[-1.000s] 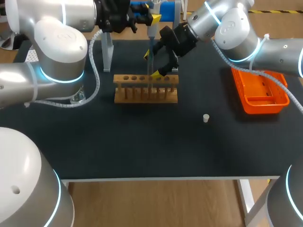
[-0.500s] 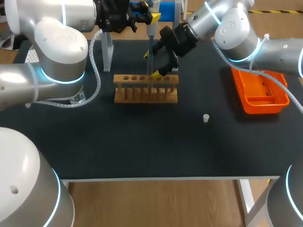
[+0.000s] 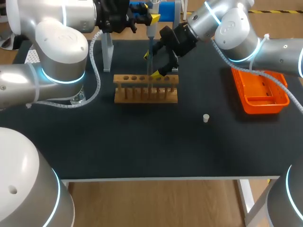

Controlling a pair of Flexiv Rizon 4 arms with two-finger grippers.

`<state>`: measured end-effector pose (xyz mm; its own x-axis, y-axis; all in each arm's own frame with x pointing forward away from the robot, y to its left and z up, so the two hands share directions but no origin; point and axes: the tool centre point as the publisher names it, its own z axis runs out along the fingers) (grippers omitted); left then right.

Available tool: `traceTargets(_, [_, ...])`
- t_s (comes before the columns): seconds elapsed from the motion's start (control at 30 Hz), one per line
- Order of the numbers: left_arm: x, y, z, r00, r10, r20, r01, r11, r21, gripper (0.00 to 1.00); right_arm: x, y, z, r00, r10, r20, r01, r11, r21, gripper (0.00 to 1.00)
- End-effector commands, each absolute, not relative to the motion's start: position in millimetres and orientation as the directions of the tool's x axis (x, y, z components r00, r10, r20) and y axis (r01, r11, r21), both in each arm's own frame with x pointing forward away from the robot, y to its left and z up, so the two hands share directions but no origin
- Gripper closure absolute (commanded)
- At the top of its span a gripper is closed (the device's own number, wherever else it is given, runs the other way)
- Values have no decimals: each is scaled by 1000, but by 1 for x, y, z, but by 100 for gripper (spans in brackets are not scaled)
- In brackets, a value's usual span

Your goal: Invert the test tube, pick up the pipette, mount the tip to pipette, aspirate from beaker and dispense into the tube, eject the tip, return the pipette, and cap with the stopper.

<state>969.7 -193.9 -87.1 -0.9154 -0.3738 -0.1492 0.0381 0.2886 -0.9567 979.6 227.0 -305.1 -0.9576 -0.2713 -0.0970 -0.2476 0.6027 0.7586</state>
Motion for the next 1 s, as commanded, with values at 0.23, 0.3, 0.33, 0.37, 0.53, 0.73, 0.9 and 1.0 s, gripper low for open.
traceTargets(0.23, [972,-191,-89,-912,-379,-155,47,279,-959,100,980,226,-304,-957,-274,-95,-248,604,757,0])
traceTargets(0.3, [972,-191,-89,-912,-380,-154,46,277,-960,100,980,226,-304,-957,-274,-95,-248,604,757,0])
traceTargets(0.33, [971,-191,-89,-912,-381,-153,46,277,-960,100,980,226,-304,-957,-274,-95,-248,604,757,0])
traceTargets(0.37, [971,-191,-89,-912,-381,-153,47,275,-960,100,980,226,-304,-957,-274,-95,-248,604,757,0])
traceTargets(0.53, [970,-192,-89,-913,-379,-154,50,272,-961,100,980,226,-304,-957,-274,-95,-248,604,757,0])
traceTargets(0.73, [968,-194,-88,-913,-377,-156,53,270,-961,100,980,226,-304,-957,-274,-95,-248,604,757,0])
traceTargets(0.9, [967,-194,-88,-913,-378,-156,52,270,-961,100,980,226,-304,-957,-274,-95,-248,604,757,0])
traceTargets(1.0, [967,-194,-88,-913,-377,-154,50,272,-961,100,980,226,-304,-957,-274,-95,-248,604,757,0])
